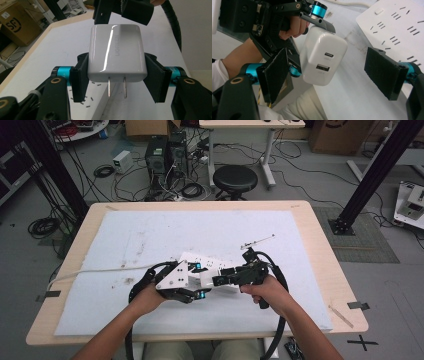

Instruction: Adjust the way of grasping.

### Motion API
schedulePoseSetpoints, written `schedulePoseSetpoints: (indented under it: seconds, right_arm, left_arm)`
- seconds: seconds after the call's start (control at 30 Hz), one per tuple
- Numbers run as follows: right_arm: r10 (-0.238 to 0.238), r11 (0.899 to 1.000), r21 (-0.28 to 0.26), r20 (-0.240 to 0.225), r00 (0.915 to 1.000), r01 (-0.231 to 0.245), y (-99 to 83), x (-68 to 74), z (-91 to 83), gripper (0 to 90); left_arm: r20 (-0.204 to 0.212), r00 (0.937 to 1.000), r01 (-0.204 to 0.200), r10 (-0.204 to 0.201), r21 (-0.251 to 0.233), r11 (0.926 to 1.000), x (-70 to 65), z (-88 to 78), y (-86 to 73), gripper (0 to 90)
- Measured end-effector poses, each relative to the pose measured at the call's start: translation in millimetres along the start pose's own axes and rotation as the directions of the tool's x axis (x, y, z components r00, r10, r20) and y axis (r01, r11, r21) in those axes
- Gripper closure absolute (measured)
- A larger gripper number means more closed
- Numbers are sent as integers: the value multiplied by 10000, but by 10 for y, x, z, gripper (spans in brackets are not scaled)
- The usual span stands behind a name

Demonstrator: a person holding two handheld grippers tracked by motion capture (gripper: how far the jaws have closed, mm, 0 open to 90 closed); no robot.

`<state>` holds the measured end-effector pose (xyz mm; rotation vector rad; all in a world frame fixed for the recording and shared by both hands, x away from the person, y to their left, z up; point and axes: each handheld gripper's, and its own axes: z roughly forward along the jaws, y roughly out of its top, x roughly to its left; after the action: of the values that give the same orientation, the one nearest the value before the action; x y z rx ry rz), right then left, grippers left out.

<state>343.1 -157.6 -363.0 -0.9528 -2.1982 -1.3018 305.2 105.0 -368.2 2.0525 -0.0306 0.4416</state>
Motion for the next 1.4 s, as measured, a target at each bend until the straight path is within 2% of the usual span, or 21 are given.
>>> schedulePoseSetpoints:
  seconds: [0.2,0.33,0.47,0.53,0.67,0.73,0.8,0.83,0.87,1.0,1.03,1.07,1.13,1.17,1.2,1.23,1.27,1.3,1.33,1.37,1.4]
  right_arm:
    - [351,9993,145,-398,9986,-345,7,-39,96,269]
    - [691,9973,279,-704,9951,-673,3,-76,144,352]
    - [1170,9930,311,-1251,9852,-1140,-17,-129,163,462]
    - [1223,9925,262,-1549,9803,-1197,-20,-147,161,535]
    - [1401,9901,211,-1682,9757,-1386,-26,-154,153,574]
    - [1656,9861,197,-1848,9687,-1648,-27,-170,144,593]
    - [1673,9859,219,-1800,9693,-1661,-26,-175,141,601]
    - [1571,9876,198,-1544,9754,-1559,-31,-187,122,621]
    - [1545,9880,162,-1461,9771,-1538,-37,-191,108,624]
    - [1189,9921,-251,-1230,9853,-1229,-50,-194,36,629]
    - [1189,9921,-251,-1230,9853,-1229,-50,-194,36,629]
    - [801,9960,-338,-697,9943,-826,-51,-176,-15,630]
    - [425,9977,-530,-159,9990,-433,-58,-169,-57,631]
    - [246,9979,-597,127,9996,-238,-64,-169,-79,631]
    - [141,9982,-590,380,9992,-118,-68,-166,-95,631]
    - [-128,9984,-534,744,9971,168,-75,-161,-118,632]
    - [-349,9978,-523,968,9947,401,-79,-160,-136,632]
    - [-349,9978,-523,968,9947,401,-79,-160,-136,632]
    - [-669,9960,-500,1275,9896,738,-86,-158,-171,632]
    - [-826,9943,-569,1296,9881,906,-88,-161,-187,632]
    - [-848,9942,-549,1349,9872,929,-90,-156,-203,632]
  left_arm:
    - [43,10000,17,-16,-42,10000,-8,33,-4,425]
    - [119,9999,-56,57,-96,9999,-19,36,1,425]
    - [101,9998,-141,142,-36,9999,-25,34,2,425]
    - [122,9998,-149,150,-48,9999,-32,42,1,425]
    - [85,9997,-215,215,-72,9997,-37,45,6,424]
    - [80,9998,-158,159,-91,9998,-35,48,9,423]
    - [82,10000,-44,44,-95,9999,-38,52,10,411]
    - [-2,9950,995,-995,-177,9949,-21,41,6,276]
    - [-45,9927,1206,-1207,-136,9926,-9,25,-6,243]
    - [-143,9837,1789,-1791,-118,9838,12,-55,-104,235]
    - [-143,9837,1789,-1791,-118,9838,12,-55,-104,224]
    - [-202,9804,1958,-1959,-100,9806,18,-74,-136,217]
    - [-642,9658,2507,-2512,-159,9679,23,-143,-244,217]
    - [-642,9658,2507,-2512,-159,9679,23,-143,-244,217]
    - [-1129,9476,2986,-2987,-181,9542,36,-190,-320,217]
    - [-1129,9476,2986,-2987,-181,9542,36,-190,-320,217]
    - [-1671,9192,3577,-3567,-250,9335,63,-235,-396,218]
    - [-1671,9192,3577,-3567,-250,9335,63,-235,-396,217]
    - [-1919,9050,3818,-3797,-273,9238,79,-260,-431,217]
    - [-2218,8907,4012,-3967,-267,9156,94,-283,-462,217]
    - [-2644,8627,4359,-4311,-436,8989,111,-316,-515,217]
